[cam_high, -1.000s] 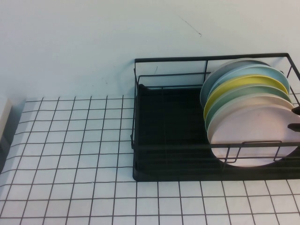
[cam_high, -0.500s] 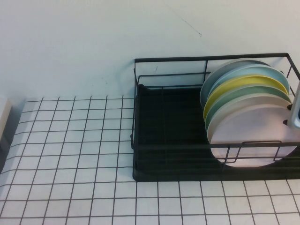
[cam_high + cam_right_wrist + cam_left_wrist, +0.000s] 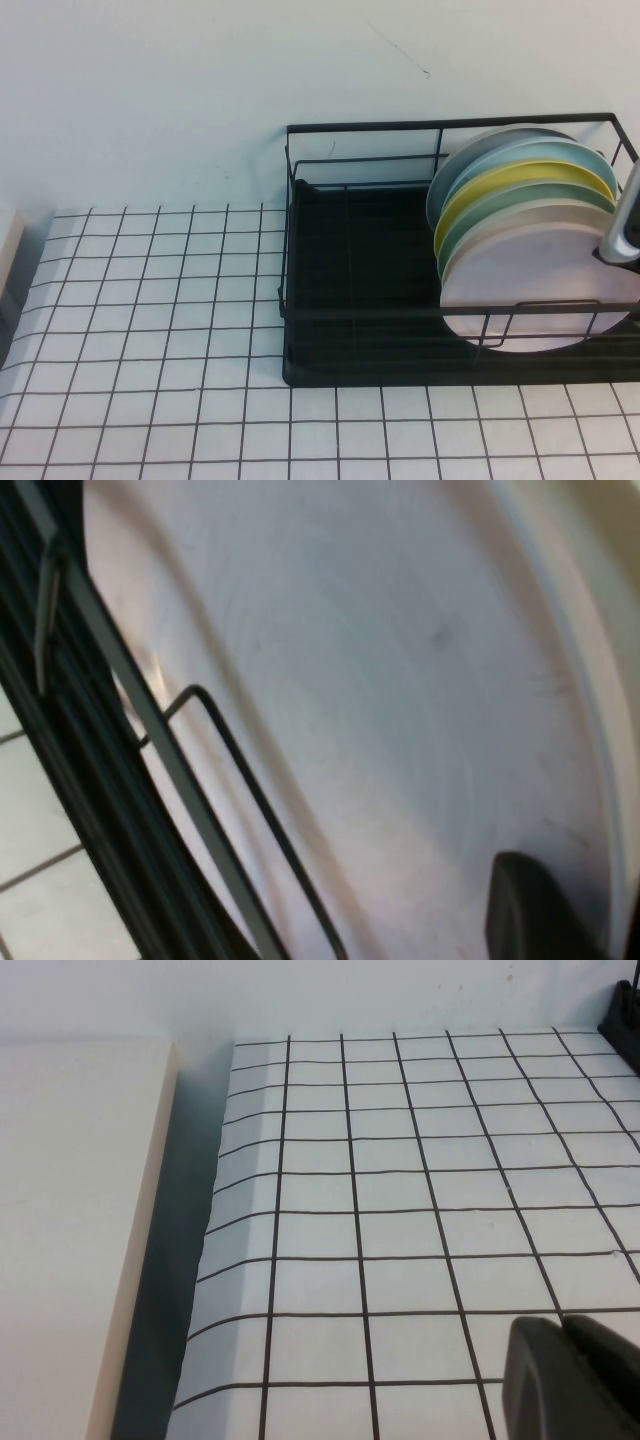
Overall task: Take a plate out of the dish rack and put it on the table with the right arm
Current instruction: Grasp the plate from the shelf, then place the plate from the table
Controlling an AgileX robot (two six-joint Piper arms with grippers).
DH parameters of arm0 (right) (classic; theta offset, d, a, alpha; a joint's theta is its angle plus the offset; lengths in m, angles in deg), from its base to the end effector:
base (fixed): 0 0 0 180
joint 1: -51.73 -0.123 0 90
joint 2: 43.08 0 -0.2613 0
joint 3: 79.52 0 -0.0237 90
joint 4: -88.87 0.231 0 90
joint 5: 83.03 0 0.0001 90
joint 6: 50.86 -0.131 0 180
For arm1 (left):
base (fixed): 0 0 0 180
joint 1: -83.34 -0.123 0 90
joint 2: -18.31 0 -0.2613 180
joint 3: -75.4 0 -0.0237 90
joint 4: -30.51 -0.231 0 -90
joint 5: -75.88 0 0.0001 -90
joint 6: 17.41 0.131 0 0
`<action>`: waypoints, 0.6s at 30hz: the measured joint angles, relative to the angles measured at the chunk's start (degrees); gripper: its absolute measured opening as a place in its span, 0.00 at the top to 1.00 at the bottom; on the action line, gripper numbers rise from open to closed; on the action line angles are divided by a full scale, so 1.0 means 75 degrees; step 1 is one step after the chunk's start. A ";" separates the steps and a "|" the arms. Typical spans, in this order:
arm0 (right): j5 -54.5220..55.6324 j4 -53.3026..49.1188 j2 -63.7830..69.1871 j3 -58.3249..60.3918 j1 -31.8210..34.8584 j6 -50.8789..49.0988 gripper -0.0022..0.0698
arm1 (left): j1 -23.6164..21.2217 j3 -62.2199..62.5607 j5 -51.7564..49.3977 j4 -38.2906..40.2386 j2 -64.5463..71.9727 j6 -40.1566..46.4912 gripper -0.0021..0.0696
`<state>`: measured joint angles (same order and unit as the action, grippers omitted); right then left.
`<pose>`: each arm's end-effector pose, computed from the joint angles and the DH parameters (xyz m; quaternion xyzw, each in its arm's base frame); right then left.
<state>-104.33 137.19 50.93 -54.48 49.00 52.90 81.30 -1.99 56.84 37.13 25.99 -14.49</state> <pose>0.3209 0.0510 0.2052 -0.5032 0.7606 -0.0677 0.4045 0.0963 -0.0015 0.1696 -0.0254 0.7875 -0.0218 0.6154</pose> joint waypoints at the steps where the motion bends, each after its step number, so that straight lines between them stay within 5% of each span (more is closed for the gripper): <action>1: 0.0000 0.0050 -0.0013 0.0000 0.0000 0.0013 0.85 | 0.0000 0.0000 0.0000 0.0000 0.0000 0.0000 0.98; 12: -0.0588 0.1701 -0.1484 -0.0855 -0.0011 -0.0363 0.86 | 0.0000 0.0000 0.0000 0.0000 0.0000 0.0000 0.98; 18: -0.0814 0.2310 -0.2672 -0.1225 -0.0011 -0.2237 0.86 | 0.0000 0.0000 0.0000 0.0000 0.0000 0.0000 0.98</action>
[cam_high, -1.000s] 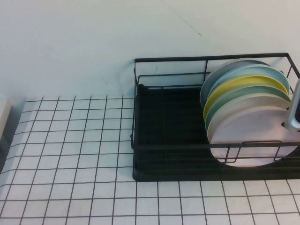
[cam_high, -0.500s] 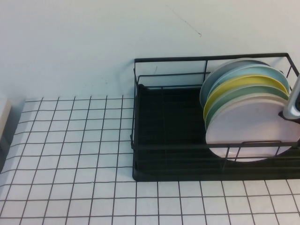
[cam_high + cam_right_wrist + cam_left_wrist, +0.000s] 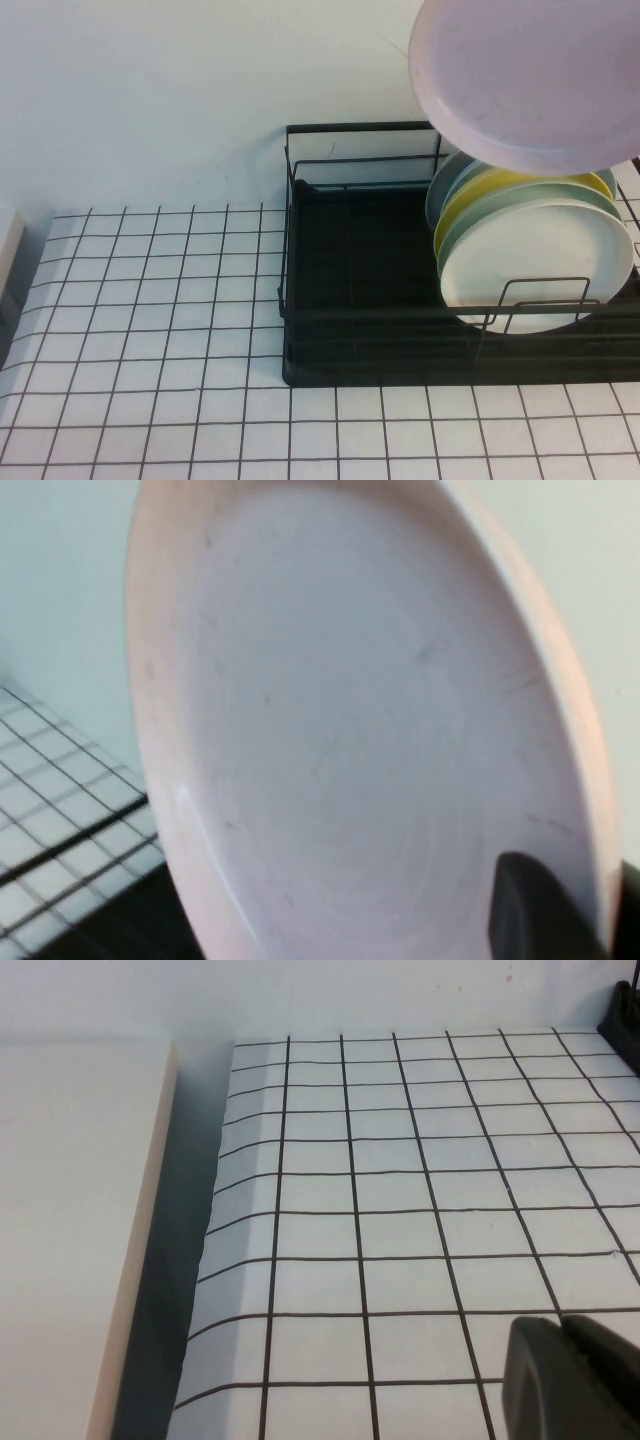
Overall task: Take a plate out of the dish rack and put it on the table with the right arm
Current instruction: Place the plate from the table
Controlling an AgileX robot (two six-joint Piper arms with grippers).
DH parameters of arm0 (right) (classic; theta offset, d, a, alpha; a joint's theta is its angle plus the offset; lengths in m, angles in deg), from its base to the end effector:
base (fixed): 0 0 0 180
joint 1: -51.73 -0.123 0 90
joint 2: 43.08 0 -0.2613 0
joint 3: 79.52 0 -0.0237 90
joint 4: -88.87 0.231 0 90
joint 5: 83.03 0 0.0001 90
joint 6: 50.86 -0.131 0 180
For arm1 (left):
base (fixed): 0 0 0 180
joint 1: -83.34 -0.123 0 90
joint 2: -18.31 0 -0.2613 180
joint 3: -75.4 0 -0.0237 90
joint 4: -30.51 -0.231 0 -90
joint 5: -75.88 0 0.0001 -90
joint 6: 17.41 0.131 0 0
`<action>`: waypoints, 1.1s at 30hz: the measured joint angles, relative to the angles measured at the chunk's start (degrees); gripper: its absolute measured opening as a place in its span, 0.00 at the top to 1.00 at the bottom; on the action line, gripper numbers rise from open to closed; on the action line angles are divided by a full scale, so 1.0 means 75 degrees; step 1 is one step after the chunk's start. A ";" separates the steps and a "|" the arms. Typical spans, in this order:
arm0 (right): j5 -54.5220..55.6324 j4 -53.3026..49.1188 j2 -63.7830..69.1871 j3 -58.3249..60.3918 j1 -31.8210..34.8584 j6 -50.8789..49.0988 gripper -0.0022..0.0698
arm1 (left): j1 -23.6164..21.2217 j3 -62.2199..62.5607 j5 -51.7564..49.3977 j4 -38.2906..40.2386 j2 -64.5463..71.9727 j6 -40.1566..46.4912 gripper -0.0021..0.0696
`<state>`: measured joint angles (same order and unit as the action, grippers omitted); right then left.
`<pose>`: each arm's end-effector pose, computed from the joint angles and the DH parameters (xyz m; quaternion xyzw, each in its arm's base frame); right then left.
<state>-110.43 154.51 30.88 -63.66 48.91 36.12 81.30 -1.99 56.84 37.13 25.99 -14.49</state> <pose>0.2720 0.0685 0.3740 -0.3074 0.7064 0.0507 0.6355 0.0963 -0.0015 0.1696 -0.0254 0.7875 -0.0218 0.6154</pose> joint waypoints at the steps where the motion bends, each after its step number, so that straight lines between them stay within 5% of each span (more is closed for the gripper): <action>1: -0.0219 -0.0253 -0.0193 -0.0005 0.0000 -0.0616 0.87 | 0.0000 0.0000 0.0000 0.0000 0.0000 0.0000 0.98; 7: -0.2956 -0.3052 -0.0624 -0.0004 0.0000 -0.4473 0.87 | 0.0000 0.0000 0.0000 0.0000 0.0000 0.0000 0.98; 12: -0.4070 -0.4505 -0.0610 0.0927 0.0000 -0.5572 0.87 | 0.0000 0.0000 0.0000 0.0000 0.0000 0.0000 0.98; 21: -0.2382 -0.4935 -0.0342 0.3688 0.0000 -0.6175 0.87 | 0.0000 0.0000 0.0000 0.0000 0.0000 0.0000 0.98; 33: -0.0810 -0.4294 0.0956 0.4052 0.0000 -0.6348 0.87 | 0.0000 0.0000 0.0000 0.0000 0.0000 0.0000 0.98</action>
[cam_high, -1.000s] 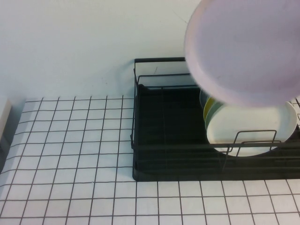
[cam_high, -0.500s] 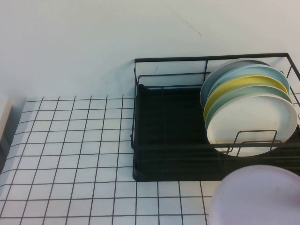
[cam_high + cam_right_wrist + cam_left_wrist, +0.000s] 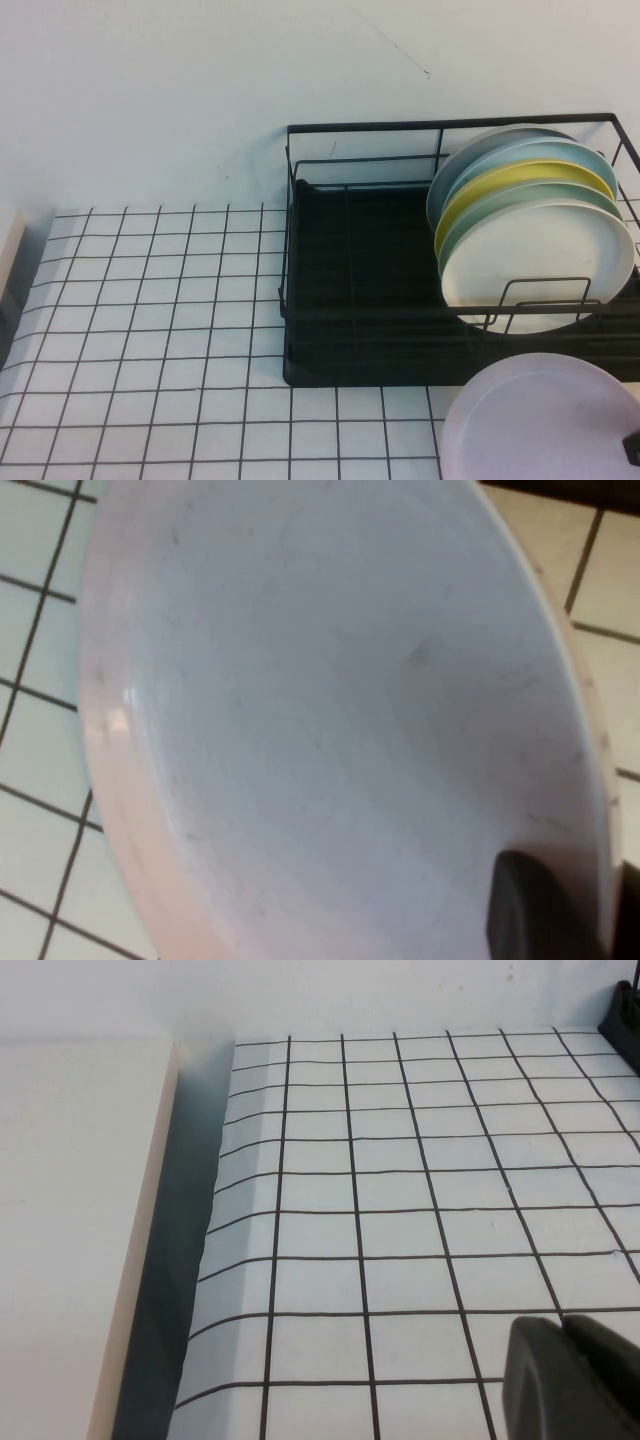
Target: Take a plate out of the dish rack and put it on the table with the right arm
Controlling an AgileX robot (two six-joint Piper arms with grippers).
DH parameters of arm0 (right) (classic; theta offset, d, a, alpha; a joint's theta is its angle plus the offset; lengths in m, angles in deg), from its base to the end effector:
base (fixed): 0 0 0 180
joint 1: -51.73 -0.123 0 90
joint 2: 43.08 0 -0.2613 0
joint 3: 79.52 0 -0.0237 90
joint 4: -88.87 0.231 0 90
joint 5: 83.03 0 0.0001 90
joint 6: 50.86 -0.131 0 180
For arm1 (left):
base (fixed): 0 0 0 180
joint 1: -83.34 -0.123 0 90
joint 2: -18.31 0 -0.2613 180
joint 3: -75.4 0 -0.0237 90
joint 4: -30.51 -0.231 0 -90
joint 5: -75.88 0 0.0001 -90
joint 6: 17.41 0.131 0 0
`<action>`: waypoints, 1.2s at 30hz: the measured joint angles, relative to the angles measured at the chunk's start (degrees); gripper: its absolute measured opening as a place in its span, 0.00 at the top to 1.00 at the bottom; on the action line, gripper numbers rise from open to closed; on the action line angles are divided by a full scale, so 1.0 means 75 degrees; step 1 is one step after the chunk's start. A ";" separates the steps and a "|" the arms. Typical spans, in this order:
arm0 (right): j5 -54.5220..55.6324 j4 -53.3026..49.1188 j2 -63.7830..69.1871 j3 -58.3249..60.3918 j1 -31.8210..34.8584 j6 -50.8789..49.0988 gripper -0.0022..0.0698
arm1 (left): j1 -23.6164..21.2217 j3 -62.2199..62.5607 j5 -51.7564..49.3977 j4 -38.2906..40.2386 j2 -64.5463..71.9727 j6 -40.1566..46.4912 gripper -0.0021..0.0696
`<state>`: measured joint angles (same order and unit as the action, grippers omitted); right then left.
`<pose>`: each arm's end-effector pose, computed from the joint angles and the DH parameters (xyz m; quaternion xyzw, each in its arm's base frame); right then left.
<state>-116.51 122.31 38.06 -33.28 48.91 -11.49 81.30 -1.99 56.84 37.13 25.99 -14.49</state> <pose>0.2056 0.0500 0.1455 -0.1438 0.9568 0.1366 0.2128 0.0963 -0.0015 0.1696 -0.0254 0.7875 -0.0218 0.6154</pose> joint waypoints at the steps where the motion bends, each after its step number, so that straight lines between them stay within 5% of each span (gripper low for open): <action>1: 0.0065 0.0039 0.0100 0.0000 0.0000 0.0000 0.87 | 0.0000 0.0000 0.0000 0.0000 0.0000 0.0000 0.98; 4: 0.0252 0.0109 0.0268 0.0000 0.0000 0.0096 0.84 | 0.0000 0.0000 0.0000 0.0000 0.0000 0.0000 0.98; 11: 0.1283 0.0095 0.0371 0.0000 0.0000 0.0166 0.59 | 0.0000 0.0000 0.0000 0.0000 0.0000 0.0000 0.98; 20: 0.1515 0.0095 0.0223 0.0000 0.0000 0.0166 0.55 | 0.0000 0.0000 0.0000 0.0000 0.0000 0.0000 0.98; 24: 0.1099 0.0111 -0.0310 -0.0132 0.0000 0.0217 0.61 | 0.0000 0.0000 0.0000 0.0000 0.0000 0.0000 0.98; 30: -0.0437 0.0470 -0.1016 -0.0372 0.0000 0.0940 0.90 | 0.0000 0.0000 0.0000 0.0000 0.0000 0.0000 0.98; 36: -0.1046 0.0551 -0.0618 -0.0124 0.0000 0.1209 0.96 | 0.0000 0.0000 0.0000 0.0000 0.0000 0.0000 0.98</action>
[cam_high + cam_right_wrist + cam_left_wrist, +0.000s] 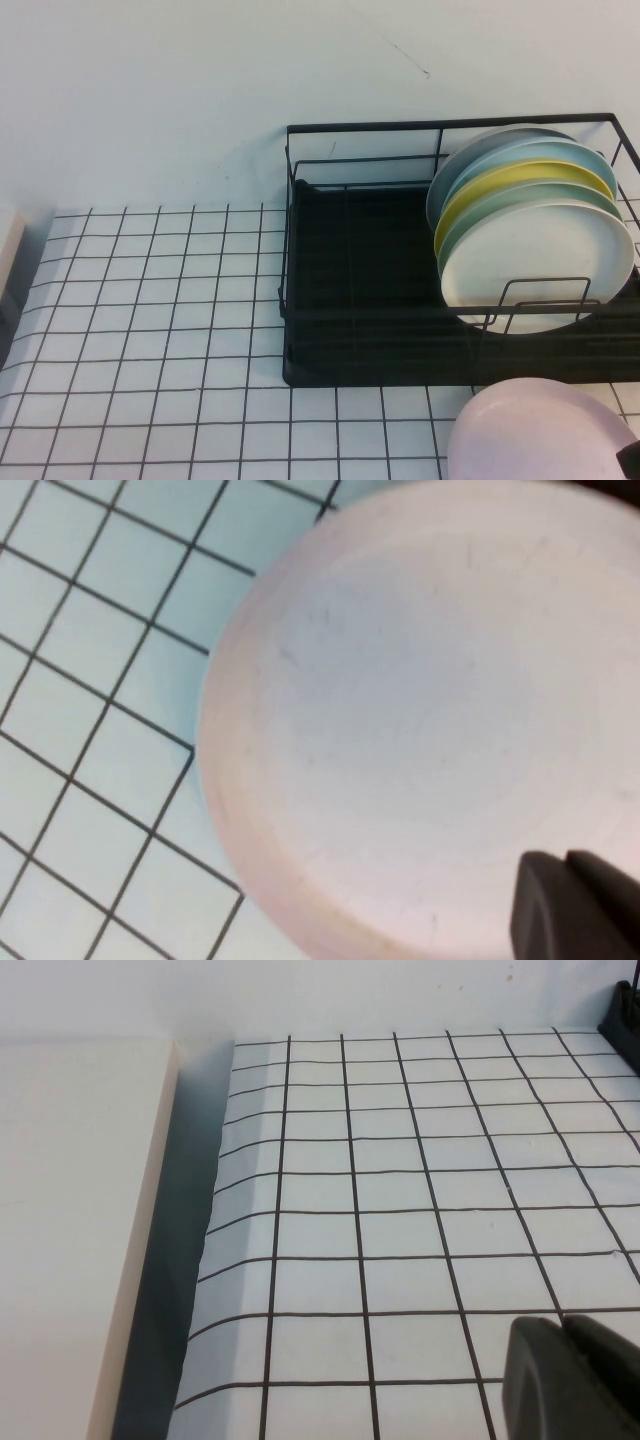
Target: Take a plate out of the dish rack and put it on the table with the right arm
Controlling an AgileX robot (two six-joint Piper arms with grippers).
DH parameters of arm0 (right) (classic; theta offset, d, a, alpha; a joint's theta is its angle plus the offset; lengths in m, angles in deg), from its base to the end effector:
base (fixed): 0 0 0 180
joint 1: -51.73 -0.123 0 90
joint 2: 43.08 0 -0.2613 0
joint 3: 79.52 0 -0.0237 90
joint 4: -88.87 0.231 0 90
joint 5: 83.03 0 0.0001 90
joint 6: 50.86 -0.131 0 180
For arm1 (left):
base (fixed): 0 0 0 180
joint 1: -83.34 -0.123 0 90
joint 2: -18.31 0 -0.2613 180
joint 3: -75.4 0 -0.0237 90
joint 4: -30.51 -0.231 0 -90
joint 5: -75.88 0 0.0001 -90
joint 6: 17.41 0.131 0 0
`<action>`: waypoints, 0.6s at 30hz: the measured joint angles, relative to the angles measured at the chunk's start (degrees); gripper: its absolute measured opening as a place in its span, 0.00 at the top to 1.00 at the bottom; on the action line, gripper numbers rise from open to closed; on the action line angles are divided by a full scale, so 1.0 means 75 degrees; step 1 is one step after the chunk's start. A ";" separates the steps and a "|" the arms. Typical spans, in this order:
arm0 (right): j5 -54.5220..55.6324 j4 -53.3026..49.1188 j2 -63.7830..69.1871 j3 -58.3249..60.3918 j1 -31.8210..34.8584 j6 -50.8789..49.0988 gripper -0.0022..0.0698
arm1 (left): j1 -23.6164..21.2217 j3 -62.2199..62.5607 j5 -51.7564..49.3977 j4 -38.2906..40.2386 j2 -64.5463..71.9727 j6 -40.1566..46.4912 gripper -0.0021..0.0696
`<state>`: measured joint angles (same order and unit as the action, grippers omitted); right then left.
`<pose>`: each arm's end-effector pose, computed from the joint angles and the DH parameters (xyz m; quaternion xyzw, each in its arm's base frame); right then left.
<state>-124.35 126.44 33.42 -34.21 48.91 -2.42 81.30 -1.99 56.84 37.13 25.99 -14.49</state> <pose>0.1923 0.0623 0.1653 -0.2175 0.9343 0.1727 0.2233 0.0963 -0.0015 0.1696 -0.0254 0.7875 -0.0218 0.6154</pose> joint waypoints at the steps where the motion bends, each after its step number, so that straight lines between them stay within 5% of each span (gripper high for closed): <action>1: 0.0062 0.0066 0.0150 0.0100 0.0000 0.0013 0.97 | 0.0000 0.0000 0.0000 0.0000 0.0000 0.0000 0.98; 18: 0.2001 0.3318 0.3113 0.0419 0.0000 0.3021 0.97 | 0.0000 0.0000 0.0000 0.0000 0.0000 0.0000 0.98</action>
<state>-109.34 151.33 56.76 -31.06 48.91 20.23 81.30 -1.99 56.84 37.13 25.99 -14.49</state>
